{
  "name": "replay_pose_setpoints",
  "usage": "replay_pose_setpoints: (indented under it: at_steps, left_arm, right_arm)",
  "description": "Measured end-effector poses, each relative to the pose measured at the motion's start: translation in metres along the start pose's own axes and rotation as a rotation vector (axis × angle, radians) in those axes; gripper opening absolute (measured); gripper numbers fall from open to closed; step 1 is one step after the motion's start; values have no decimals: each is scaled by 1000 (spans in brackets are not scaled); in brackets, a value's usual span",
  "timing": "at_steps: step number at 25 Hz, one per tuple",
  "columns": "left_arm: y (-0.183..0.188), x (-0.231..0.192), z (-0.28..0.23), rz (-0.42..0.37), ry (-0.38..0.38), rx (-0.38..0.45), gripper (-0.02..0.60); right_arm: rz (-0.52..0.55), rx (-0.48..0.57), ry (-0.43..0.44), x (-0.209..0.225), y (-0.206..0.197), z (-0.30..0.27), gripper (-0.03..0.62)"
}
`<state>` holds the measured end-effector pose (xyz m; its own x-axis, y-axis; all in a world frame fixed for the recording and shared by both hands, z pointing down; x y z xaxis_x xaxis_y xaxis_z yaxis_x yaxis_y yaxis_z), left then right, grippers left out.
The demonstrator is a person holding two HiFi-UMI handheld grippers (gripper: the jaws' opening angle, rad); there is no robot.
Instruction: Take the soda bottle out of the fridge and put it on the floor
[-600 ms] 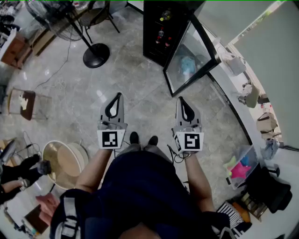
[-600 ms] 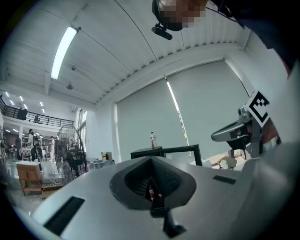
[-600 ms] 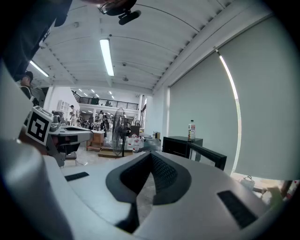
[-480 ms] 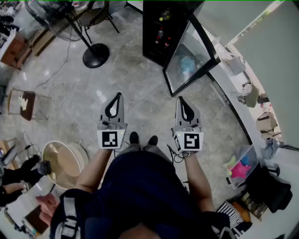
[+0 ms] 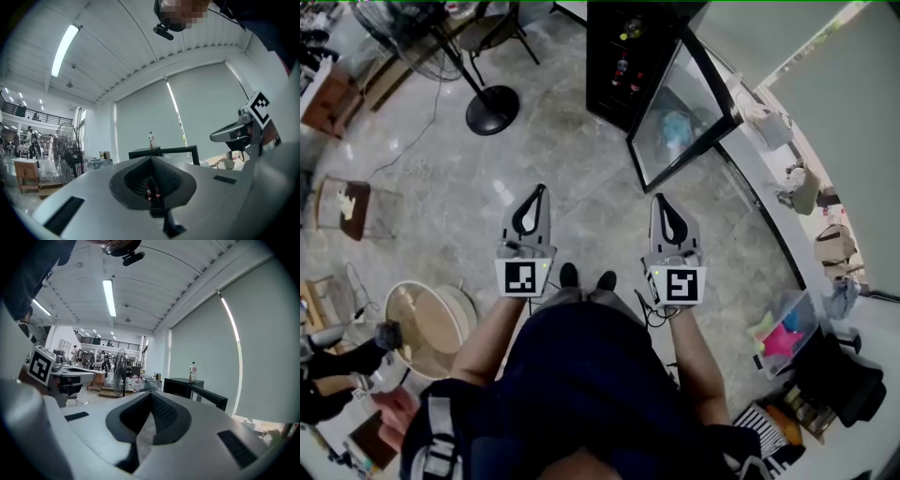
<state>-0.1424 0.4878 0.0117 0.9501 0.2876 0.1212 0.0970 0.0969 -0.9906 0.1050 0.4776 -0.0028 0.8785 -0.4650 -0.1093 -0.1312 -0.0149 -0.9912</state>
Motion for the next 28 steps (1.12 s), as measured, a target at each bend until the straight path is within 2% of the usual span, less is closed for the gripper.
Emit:
replay_pose_setpoints:
  at_steps: [21,22,24,28]
  left_arm:
    - [-7,9,-4,11,-45,-17,33]
    - [-8,9,-4,13,-52,-20,60]
    - [-10,10,-4,16,-71,-27,164]
    - [-11,12,-7,8,-81,-30,225]
  right_arm:
    - [-26,-9,25,-2,-6,3,18]
    - [-26,-9,25,-2,-6,4,18]
    - [-26,-10,26,-4,-7,5,18]
    - [-31,-12,30,-2,-7,8,18]
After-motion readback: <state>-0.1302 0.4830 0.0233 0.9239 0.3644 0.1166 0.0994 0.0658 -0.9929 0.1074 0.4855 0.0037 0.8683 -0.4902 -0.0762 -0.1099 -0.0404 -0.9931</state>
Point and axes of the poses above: the fingertips, and each gripper's own axes: z backward along the fingers, x to its right, y out of its top, the point moved 6 cm from there along z, backward along the fingers, and after that the axes turned 2 degrees about x, right-handed, at the moved point
